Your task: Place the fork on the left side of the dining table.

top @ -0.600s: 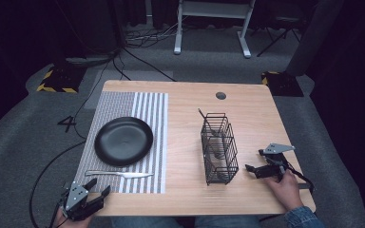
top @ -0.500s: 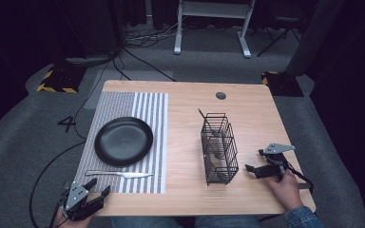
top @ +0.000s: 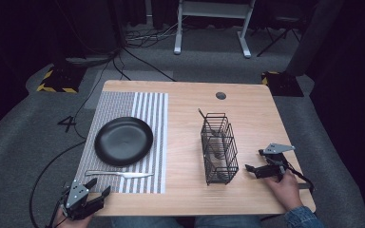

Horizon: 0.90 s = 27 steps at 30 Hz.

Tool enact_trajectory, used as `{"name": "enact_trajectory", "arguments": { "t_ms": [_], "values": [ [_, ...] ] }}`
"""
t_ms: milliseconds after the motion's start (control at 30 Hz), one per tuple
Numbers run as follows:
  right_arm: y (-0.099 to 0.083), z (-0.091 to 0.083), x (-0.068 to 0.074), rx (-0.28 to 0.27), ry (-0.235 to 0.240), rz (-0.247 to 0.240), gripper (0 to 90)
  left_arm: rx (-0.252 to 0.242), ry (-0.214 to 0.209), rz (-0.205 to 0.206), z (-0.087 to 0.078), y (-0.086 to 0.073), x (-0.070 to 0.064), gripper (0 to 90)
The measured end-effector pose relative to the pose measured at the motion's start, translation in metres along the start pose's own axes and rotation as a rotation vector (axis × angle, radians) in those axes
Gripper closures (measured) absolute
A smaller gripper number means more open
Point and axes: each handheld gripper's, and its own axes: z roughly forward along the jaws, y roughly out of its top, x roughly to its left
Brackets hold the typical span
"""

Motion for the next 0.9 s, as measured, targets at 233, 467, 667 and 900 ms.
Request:
{"name": "enact_trajectory", "arguments": {
  "t_ms": [233, 467, 667, 900],
  "values": [
    [0.000, 0.000, 0.000, 0.000, 0.000, 0.000, 5.4, 0.004, -0.017, -0.043, -0.008, 0.012, 0.001, 38.5],
    [0.000, 0.000, 0.000, 0.000, 0.000, 0.000, 5.4, -0.061, -0.060, -0.059, -0.019, 0.037, -0.004, 38.6],
    [0.000, 0.000, 0.000, 0.000, 0.000, 0.001, 5.6, -0.109, -0.099, -0.063, -0.030, 0.061, -0.010, 36.8],
    [0.000, 0.000, 0.000, 0.000, -0.001, 0.000, 5.6, -0.155, -0.118, -0.054, -0.036, 0.081, -0.017, 37.1]
  ]
}}
